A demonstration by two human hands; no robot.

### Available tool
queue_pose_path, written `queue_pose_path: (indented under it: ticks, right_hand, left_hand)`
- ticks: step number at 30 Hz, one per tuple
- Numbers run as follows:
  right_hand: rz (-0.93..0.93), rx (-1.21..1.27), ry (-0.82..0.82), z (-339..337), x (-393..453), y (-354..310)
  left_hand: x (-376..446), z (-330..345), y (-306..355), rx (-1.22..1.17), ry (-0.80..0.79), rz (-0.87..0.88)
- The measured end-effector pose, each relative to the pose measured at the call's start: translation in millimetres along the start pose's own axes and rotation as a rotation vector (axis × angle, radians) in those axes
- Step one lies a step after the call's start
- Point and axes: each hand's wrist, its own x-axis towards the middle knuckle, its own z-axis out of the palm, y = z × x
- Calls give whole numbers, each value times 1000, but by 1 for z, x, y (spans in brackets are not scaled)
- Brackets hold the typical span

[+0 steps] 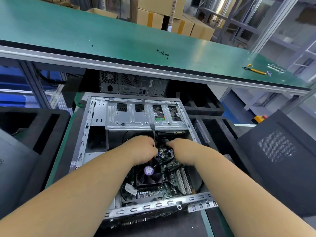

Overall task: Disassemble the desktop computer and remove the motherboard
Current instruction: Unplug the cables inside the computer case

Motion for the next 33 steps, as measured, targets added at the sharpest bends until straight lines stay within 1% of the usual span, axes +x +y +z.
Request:
queue_pose_path:
  ticks: [3, 4, 6, 7, 8, 10, 11, 12, 13, 16, 18, 19, 22, 25, 28, 33]
  right_hand:
    - [34, -39, -48, 11, 11, 2]
    - [45, -34, -33, 12, 12, 1]
    - [19, -128, 47, 14, 9, -2]
    - [29, -137, 69, 16, 5, -5]
    - [44, -244, 65, 15, 2, -10]
    - [77, -542, -27, 14, -10, -22]
    - [75, -709, -13, 12, -12, -24]
    - [93, -718, -10, 12, -11, -23]
    - [49, -716, 11, 11, -5, -19]
    - [40, -538, -226, 6, 13, -16]
    - [52, -512, -304, 6, 24, -16]
    - [64, -484, -309, 6, 28, -16]
    - [140, -313, -271, 16, 41, -14]
    - [193, -167, -79, 27, 52, -9]
    - [258, -39, 18, 32, 59, -8]
    - [307, -61, 19, 33, 65, -7]
  left_hand:
    - [1, 2, -2, 18, -24, 6]
    - [1, 2, -2, 25, -28, 8]
    - [2, 3, -3, 26, -26, 10]
    - [3, 3, -4, 22, -19, 8]
    - [4, 4, -5, 20, -10, 6]
    - [6, 4, -6, 21, 18, 2]
    - [6, 4, -7, 22, 33, 4]
    - [7, 4, -7, 26, 46, 8]
    - [7, 4, -7, 35, 55, 14]
    - [8, 4, -6, 62, 67, 38]
    - [7, 4, -6, 68, 72, 48]
    - [7, 4, -6, 73, 72, 52]
    - [6, 3, -7, 79, 49, 52]
    - [5, 4, -7, 93, 17, 42]
    - [5, 4, -7, 104, 11, 28]
    - [7, 1, -9, 93, 47, 1]
